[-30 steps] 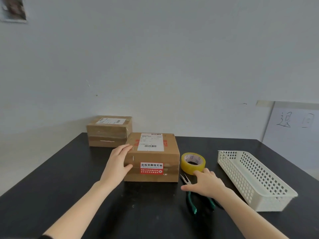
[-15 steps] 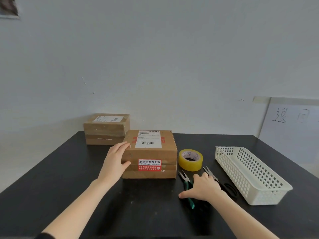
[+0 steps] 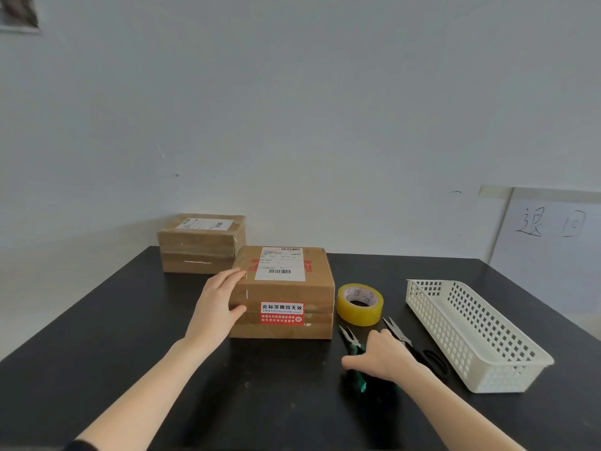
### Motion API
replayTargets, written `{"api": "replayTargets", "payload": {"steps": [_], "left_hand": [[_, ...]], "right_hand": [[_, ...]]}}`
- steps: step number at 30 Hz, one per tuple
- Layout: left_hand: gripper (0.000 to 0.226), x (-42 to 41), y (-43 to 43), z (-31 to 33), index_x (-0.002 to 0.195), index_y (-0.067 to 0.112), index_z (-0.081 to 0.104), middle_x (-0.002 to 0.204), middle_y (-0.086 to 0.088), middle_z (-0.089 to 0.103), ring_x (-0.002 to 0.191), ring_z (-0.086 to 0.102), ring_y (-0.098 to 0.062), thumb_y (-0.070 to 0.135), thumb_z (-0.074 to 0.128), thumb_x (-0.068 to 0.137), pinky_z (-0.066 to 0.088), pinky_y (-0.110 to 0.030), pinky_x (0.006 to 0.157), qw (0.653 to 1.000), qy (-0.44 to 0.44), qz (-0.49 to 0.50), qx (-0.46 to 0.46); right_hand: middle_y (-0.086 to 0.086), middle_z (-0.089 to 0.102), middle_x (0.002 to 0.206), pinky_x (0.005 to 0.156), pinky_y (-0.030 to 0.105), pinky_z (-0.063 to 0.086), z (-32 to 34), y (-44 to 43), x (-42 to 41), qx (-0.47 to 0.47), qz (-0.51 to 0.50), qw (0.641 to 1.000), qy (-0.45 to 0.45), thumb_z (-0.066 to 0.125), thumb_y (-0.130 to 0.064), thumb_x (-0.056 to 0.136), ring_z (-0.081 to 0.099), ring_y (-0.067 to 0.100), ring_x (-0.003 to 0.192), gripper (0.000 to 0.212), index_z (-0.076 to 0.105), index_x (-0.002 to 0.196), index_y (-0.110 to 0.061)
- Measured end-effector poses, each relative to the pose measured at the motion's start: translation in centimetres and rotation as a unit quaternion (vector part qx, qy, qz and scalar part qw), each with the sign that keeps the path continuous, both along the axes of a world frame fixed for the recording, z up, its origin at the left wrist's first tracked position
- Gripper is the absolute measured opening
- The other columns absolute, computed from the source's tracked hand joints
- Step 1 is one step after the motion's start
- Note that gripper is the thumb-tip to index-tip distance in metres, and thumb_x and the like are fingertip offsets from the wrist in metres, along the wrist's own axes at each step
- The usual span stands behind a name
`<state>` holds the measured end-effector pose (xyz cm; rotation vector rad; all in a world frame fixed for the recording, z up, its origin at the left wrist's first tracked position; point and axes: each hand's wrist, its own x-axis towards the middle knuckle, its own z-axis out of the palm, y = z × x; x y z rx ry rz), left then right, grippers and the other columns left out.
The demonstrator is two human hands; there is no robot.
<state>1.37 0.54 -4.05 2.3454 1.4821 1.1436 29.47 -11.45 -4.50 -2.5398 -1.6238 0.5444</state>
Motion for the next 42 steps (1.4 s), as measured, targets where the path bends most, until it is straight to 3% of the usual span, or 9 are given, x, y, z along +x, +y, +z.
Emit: {"api": "replayTargets", "payload": {"steps": [4,7,12,19,25,31,34,38,42], "left_hand": [[0.068,0.0,0.0,-0.1,0.139,0.022,0.044,0.144,0.002,0.043,0.133,0.038,-0.018,0.02,0.076,0.079,0.033,-0.039,0.11,1.0,-0.001,-0.001,0.002],[0.069,0.0,0.1,-0.1,0.139,0.022,0.044,0.144,0.003,0.043,0.133,0.038,-0.017,0.021,0.076,0.078,0.032,-0.038,0.11,1.0,-0.001,0.0,0.005],[0.069,0.2,0.1,-0.2,0.139,0.023,0.043,0.144,0.003,0.042,0.133,0.038,-0.016,0.022,0.076,0.078,0.032,-0.037,0.11,1.0,0.002,0.0,0.008],[0.069,0.2,0.2,-0.5,0.139,0.023,0.044,0.145,0.004,0.042,0.133,0.038,-0.016,0.022,0.076,0.078,0.032,-0.036,0.109,1.0,-0.002,0.002,0.012],[0.07,0.3,0.2,-0.6,0.14,0.024,0.042,0.146,0.004,0.04,0.134,0.037,-0.016,0.023,0.075,0.079,0.031,-0.036,0.11,1.0,0.0,0.006,0.009],[0.071,0.3,0.2,-0.8,0.141,0.027,0.039,0.147,0.006,0.037,0.135,0.035,-0.015,0.025,0.074,0.08,0.029,-0.035,0.111,1.0,-0.004,0.006,-0.001],[0.07,0.2,0.3,-0.7,0.141,0.027,0.039,0.147,0.006,0.037,0.135,0.035,-0.014,0.026,0.073,0.08,0.029,-0.035,0.111,1.0,-0.002,0.006,0.001],[0.07,0.2,0.3,-0.8,0.141,0.028,0.038,0.148,0.007,0.037,0.135,0.035,-0.014,0.027,0.073,0.081,0.028,-0.034,0.111,1.0,0.002,0.01,0.002],[0.069,0.1,0.4,-0.9,0.14,0.027,0.04,0.146,0.007,0.038,0.134,0.036,-0.013,0.029,0.074,0.08,0.028,-0.032,0.111,1.0,0.002,0.006,0.008]], "right_hand": [[0.003,0.055,0.088,0.056,0.022,0.043,0.1,-0.1,0.6,0.021,-0.04,0.996,0.083,0.06,-0.065,0.074,0.056,0.014,0.075,0.053,0.056,0.078,-0.012],[0.009,0.064,0.1,0.067,0.029,0.058,0.3,0.1,1.5,0.02,-0.103,0.967,0.233,0.061,-0.059,0.077,0.066,0.024,0.089,0.056,0.061,0.101,-0.009],[0.021,0.067,0.104,0.07,0.036,0.056,0.6,-0.1,1.9,0.083,-0.201,0.847,0.485,0.064,-0.051,0.082,0.066,0.032,0.085,0.06,0.061,0.114,0.0],[0.022,0.063,0.102,0.067,0.041,0.055,1.9,-0.5,1.1,0.13,-0.224,0.74,0.621,0.062,-0.043,0.084,0.064,0.035,0.083,0.055,0.055,0.116,0.001],[0.025,0.057,0.115,0.083,0.052,0.054,4.1,-0.1,0.2,0.16,-0.202,0.639,0.724,0.054,-0.037,0.087,0.059,0.039,0.102,0.05,0.052,0.122,-0.001],[0.018,0.058,0.103,0.081,0.053,0.053,6.6,1.6,-0.6,0.172,-0.136,0.655,0.723,0.059,-0.029,0.082,0.065,0.031,0.079,0.032,0.054,0.106,-0.007],[0.018,0.066,0.107,0.084,0.057,0.053,8.0,2.3,-1.3,0.193,-0.129,0.691,0.685,0.064,-0.029,0.088,0.068,0.033,0.093,0.027,0.058,0.105,-0.009],[0.015,0.071,0.109,0.087,0.056,0.054,9.4,3.4,-2.1,0.22,-0.092,0.76,0.605,0.065,-0.032,0.09,0.066,0.033,0.106,0.027,0.061,0.111,-0.016],[0.011,0.07,0.104,0.089,0.046,0.055,10.2,4.8,-2.9,0.253,-0.032,0.85,0.461,0.065,-0.035,0.09,0.067,0.026,0.095,0.03,0.058,0.115,-0.019]]}}
